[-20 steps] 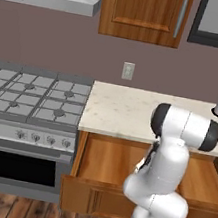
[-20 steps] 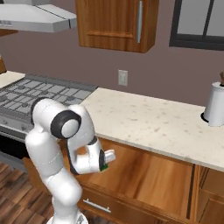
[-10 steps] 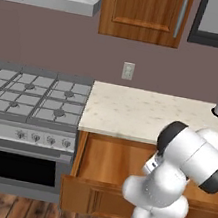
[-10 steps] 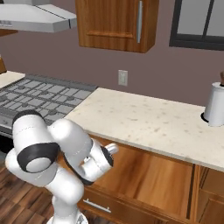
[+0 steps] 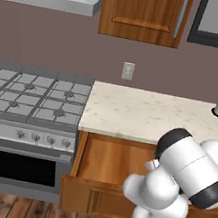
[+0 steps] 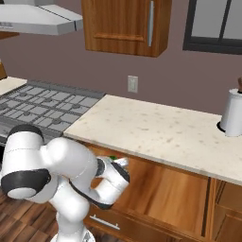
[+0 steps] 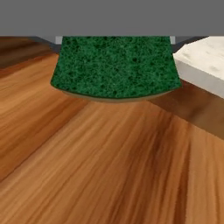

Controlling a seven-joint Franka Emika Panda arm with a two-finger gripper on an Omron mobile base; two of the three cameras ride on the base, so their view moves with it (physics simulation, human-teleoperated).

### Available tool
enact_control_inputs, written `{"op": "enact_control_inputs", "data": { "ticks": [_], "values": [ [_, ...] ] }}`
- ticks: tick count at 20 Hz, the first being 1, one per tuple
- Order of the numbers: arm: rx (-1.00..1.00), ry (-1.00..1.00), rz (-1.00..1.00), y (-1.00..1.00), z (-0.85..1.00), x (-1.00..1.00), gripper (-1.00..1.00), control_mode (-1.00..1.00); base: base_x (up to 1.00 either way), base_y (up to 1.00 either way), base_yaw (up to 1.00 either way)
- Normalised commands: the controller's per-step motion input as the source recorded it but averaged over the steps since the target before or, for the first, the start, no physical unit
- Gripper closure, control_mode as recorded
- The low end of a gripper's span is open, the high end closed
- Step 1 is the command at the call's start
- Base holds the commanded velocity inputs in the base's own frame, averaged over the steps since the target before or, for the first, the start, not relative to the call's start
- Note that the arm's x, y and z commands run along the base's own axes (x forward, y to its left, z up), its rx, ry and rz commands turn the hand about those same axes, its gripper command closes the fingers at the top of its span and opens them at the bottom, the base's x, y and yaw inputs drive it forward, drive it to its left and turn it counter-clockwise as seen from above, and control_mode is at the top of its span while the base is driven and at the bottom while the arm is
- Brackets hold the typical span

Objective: Restock the sink supplies by placing the sponge and soap dispenser on the counter and next to the sink. Make sure the soap dispenser is upright.

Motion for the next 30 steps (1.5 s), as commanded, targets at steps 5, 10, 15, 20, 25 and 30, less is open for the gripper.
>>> {"op": "enact_control_inputs", "data": {
  "ticks": [5, 10, 15, 20, 25, 30],
  "values": [
    [0.29, 0.11, -0.01, -0.13, 1.00, -0.13, 1.00, -1.00, 0.00, 0.00, 0.00],
    [0.29, 0.15, -0.03, -0.33, 1.00, -0.03, 1.00, -1.00, 0.00, 0.00, 0.00],
    [0.30, 0.16, -0.03, -0.41, 1.00, -0.14, 1.00, -1.00, 0.00, 0.00, 0.00],
    [0.31, 0.17, -0.02, -0.34, 1.00, -0.17, 1.00, -1.00, 0.00, 0.00, 0.00],
    [0.30, 0.19, -0.01, -0.36, 1.00, -0.10, 1.00, -1.00, 0.00, 0.00, 0.00],
    [0.32, 0.19, -0.03, -0.31, 1.00, -0.10, 1.00, -1.00, 0.00, 0.00, 0.00]
  ]
}}
